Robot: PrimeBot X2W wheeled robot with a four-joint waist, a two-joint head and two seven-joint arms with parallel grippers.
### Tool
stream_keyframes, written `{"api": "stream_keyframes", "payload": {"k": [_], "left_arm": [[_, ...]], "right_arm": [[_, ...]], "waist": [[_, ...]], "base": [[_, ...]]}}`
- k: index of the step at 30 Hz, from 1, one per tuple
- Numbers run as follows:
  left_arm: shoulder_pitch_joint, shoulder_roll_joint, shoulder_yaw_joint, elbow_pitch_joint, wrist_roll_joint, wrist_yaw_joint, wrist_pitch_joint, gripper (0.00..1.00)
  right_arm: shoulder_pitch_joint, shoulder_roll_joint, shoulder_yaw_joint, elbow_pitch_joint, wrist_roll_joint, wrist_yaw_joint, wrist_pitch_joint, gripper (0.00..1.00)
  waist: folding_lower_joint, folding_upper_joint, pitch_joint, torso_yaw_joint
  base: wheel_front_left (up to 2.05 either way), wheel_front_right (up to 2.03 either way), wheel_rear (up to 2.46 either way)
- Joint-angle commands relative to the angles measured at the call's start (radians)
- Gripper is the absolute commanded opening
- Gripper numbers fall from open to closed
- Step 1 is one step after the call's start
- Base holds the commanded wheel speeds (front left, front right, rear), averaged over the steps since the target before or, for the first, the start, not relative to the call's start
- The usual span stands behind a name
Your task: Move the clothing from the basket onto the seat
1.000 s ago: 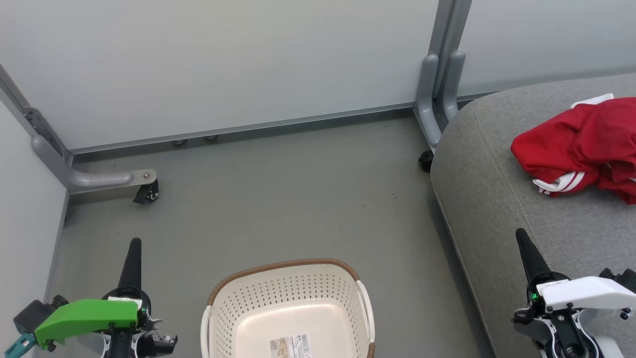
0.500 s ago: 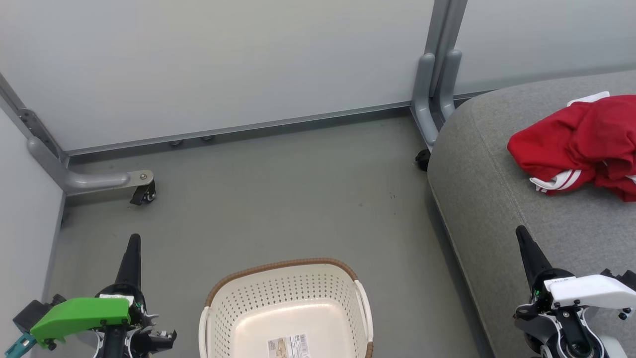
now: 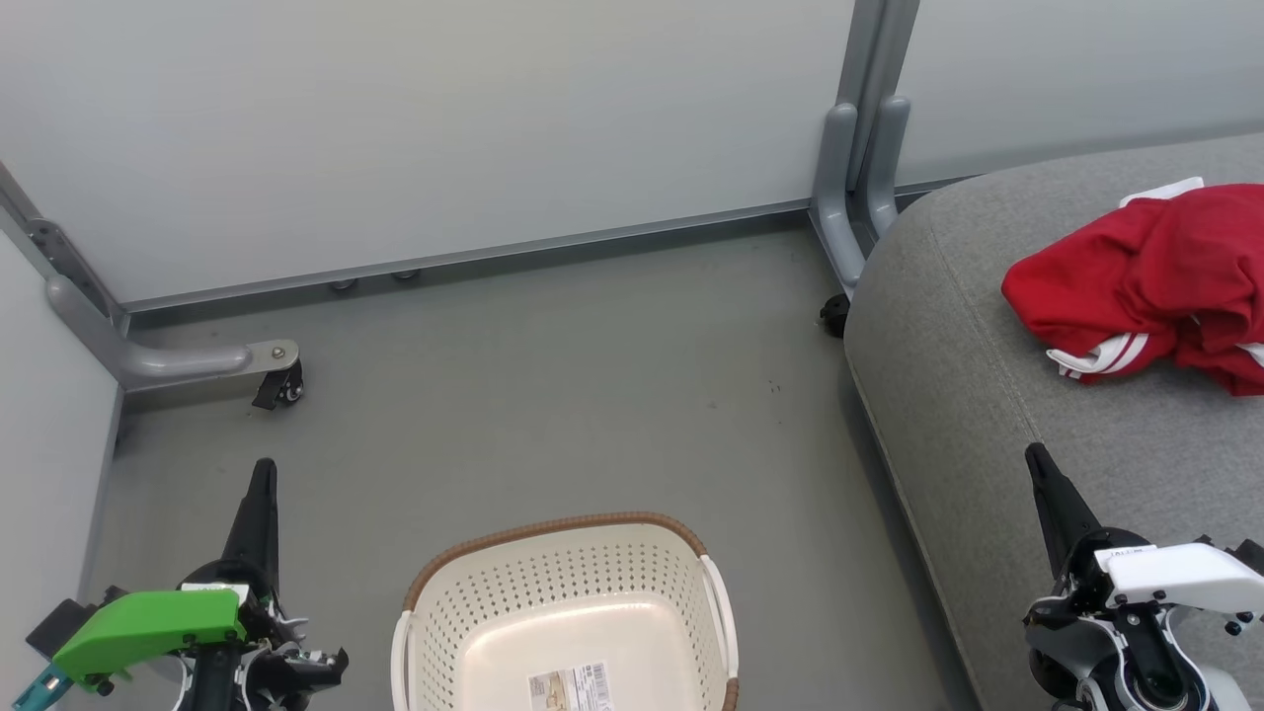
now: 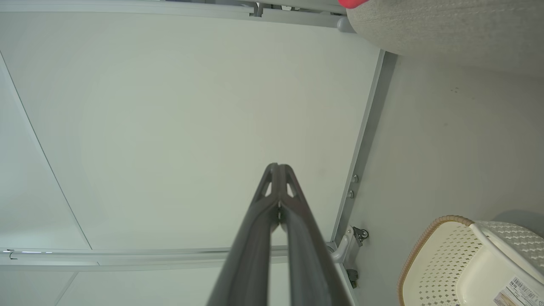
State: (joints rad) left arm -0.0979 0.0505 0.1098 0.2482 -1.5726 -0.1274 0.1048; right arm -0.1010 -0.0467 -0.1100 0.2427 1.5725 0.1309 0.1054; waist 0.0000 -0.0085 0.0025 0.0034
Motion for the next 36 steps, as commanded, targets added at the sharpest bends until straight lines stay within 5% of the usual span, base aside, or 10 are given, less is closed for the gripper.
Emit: {"api": "stream_keyframes", "payload": {"k": [1, 36], "left_arm": [[-0.018, 0.000, 0.005, -0.004, -0.022, -0.005, 0.008, 0.00], [-0.016, 0.000, 0.007, -0.004, -0.041, -0.006, 0.013, 0.00]], "right_arm": [[-0.011, -0.006, -0.005, 0.002, 0.022, 0.000, 0.007, 0.00], [-0.012, -0.006, -0.006, 0.004, 0.042, 0.000, 0.012, 0.00]], "waist": [[0.0000, 0.0082, 0.000, -0.001], [0.0000, 0.0085, 0.001, -0.003]], "base": [[0.00, 0.00, 0.00], [0.00, 0.00, 0.00]]}}
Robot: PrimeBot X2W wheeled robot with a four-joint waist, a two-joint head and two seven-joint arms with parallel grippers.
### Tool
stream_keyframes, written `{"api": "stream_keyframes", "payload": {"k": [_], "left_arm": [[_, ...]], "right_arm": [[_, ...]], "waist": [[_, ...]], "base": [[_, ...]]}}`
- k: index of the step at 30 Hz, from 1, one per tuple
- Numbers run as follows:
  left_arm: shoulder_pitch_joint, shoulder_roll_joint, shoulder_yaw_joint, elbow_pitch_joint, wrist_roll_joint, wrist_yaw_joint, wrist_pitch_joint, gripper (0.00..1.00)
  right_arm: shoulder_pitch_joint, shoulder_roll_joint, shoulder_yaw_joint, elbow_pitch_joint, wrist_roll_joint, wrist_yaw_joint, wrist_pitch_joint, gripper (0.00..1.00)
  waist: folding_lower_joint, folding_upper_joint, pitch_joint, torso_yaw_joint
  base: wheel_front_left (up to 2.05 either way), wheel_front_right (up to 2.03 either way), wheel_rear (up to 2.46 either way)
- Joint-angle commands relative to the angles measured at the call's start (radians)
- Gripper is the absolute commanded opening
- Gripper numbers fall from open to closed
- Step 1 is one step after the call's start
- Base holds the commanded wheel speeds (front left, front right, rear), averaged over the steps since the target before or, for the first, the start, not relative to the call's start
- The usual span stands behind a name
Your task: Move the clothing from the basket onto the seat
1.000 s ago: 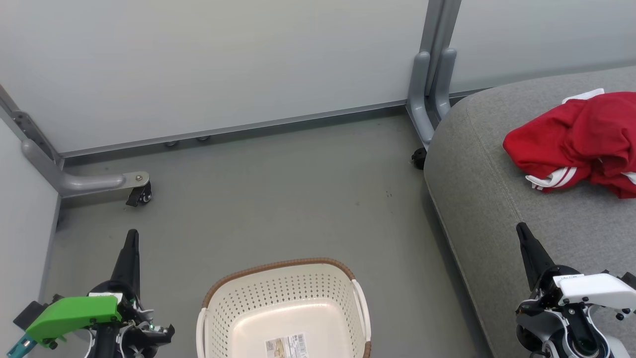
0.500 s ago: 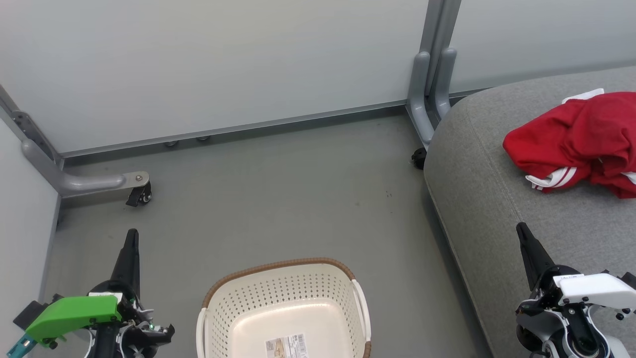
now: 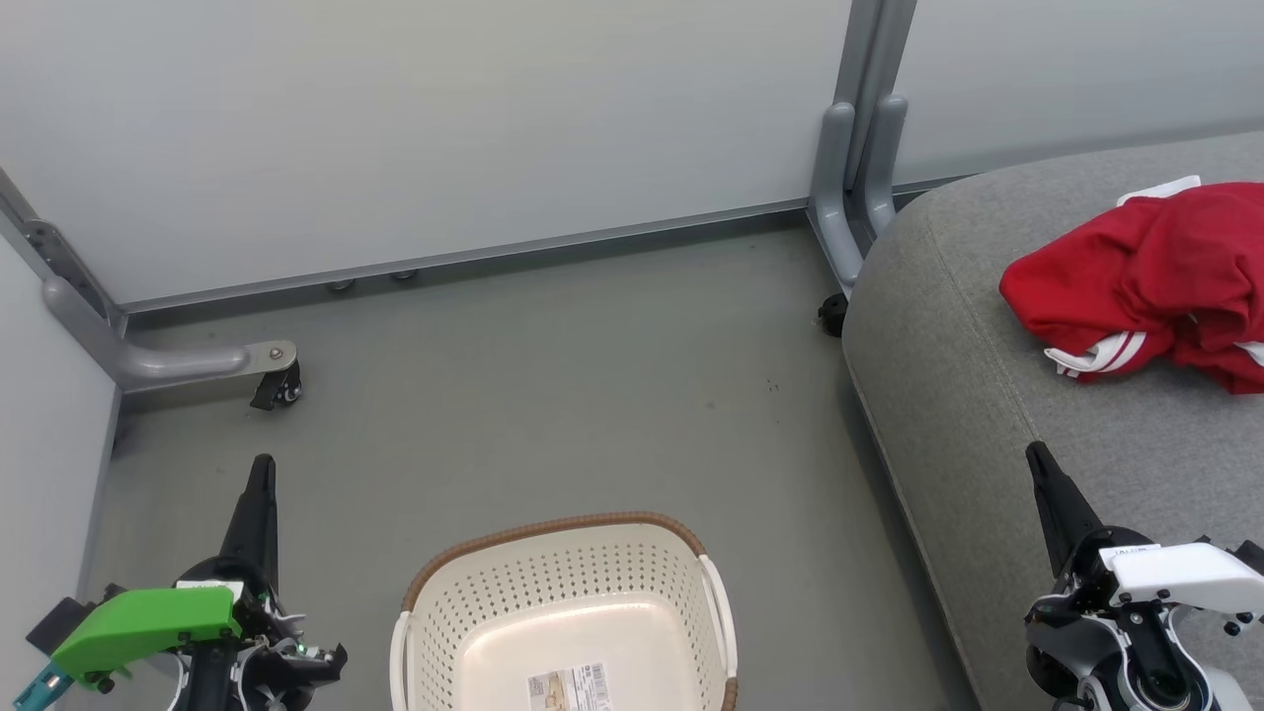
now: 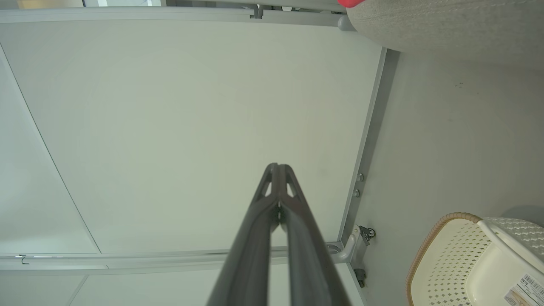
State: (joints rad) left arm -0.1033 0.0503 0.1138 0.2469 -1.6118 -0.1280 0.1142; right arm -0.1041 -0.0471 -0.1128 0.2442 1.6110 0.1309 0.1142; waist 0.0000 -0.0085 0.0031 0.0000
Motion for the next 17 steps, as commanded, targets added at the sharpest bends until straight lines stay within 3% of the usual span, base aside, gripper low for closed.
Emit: {"api": "stream_keyframes", "payload": {"k": [1, 17], "left_arm": [[-0.010, 0.000, 0.002, -0.003, -0.002, -0.005, 0.004, 0.00], [-0.010, 0.000, 0.002, -0.003, -0.002, -0.005, 0.004, 0.00]], "right_arm": [[-0.009, -0.006, -0.003, 0.002, 0.004, 0.000, 0.003, 0.00], [-0.009, -0.006, -0.003, 0.002, 0.004, 0.000, 0.003, 0.00]], "waist": [[0.0000, 0.0085, 0.000, 0.000], [0.0000, 0.0085, 0.000, 0.000]], "base": [[0.00, 0.00, 0.00], [0.00, 0.00, 0.00]]}}
